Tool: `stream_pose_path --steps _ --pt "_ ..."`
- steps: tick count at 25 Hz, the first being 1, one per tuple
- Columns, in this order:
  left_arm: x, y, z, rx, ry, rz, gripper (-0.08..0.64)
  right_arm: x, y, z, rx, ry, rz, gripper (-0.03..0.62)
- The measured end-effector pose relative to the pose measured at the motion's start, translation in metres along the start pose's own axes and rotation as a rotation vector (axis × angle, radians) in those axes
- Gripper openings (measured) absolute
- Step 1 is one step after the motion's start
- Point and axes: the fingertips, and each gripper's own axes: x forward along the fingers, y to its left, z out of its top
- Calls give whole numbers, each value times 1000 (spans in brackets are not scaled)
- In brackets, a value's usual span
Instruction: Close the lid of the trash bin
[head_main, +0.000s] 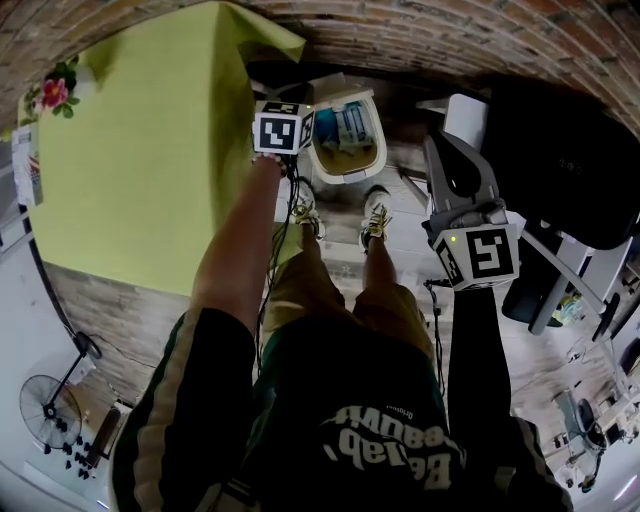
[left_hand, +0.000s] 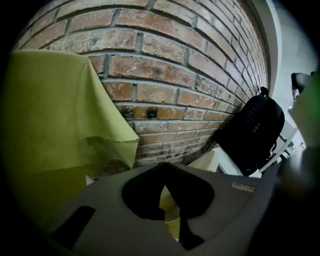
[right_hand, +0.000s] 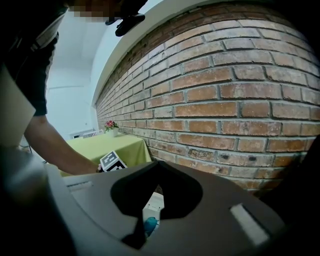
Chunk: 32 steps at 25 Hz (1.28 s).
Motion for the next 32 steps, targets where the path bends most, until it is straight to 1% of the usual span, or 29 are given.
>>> stream_pose_path --steps 4,9,13,21,23,28,32 --pt "1 -14 -14 29 14 -13 5 -3 0 -7 2 3 7 11" --pt "0 -28 -37 26 34 -13 5 -9 1 -16 3 10 17 11" --pt "2 -41 -54 49 57 -11 5 -15 2 -22 -1 15 28 11" --pt "4 -55 -83 60 88 -6 5 -29 -1 -38 -4 29 36 11" --pt "4 -59 -91 56 90 -9 5 -33 -1 -42 -4 34 38 11" --pt "2 -70 -108 14 92 -16 5 -39 -1 -53 -4 47 43 11" --pt "6 -82 -125 18 103 -31 5 -42 2 -60 0 49 49 11"
